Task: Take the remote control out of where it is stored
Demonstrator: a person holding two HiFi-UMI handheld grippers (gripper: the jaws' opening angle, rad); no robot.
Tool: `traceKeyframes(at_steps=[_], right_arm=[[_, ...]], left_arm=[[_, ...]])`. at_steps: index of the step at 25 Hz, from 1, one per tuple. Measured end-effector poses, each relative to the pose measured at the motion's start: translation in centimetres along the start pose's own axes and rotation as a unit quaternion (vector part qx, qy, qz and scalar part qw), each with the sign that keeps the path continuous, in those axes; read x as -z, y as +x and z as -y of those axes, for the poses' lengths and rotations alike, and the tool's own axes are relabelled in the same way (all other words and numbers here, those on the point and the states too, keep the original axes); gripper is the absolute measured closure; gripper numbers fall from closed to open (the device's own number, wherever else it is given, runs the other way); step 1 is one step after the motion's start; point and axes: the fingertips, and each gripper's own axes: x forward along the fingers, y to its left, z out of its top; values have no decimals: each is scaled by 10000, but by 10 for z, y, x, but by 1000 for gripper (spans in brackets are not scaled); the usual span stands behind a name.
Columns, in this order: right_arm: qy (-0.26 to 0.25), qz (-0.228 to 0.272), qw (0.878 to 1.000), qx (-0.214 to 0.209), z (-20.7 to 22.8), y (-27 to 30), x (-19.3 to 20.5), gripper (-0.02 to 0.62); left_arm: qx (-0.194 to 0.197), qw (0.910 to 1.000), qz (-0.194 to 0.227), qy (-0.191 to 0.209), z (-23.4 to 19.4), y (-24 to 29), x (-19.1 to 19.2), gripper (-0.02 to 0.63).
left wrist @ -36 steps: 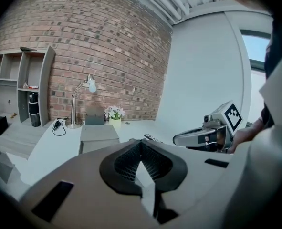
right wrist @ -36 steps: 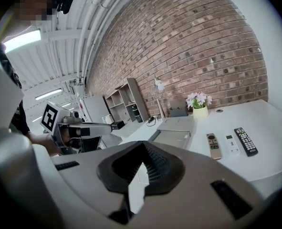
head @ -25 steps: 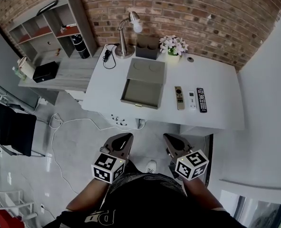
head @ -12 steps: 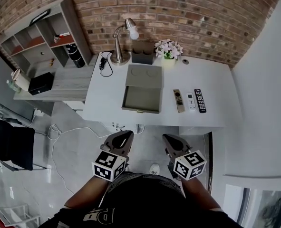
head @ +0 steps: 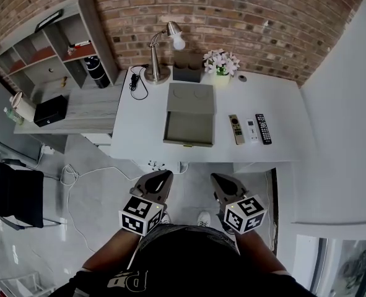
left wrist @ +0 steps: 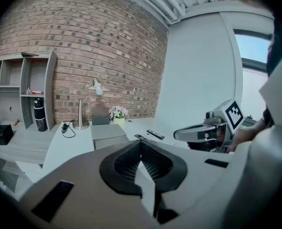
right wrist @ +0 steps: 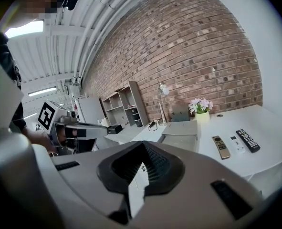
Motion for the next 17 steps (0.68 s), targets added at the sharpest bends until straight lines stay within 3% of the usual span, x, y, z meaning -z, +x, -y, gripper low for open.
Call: traceKeyframes(at_steps=[17], right_arm=[[-142,-99,9998,59,-3,0,-2,592]], left_arm=[[108,9999,45,30,-2,-1,-3,600]])
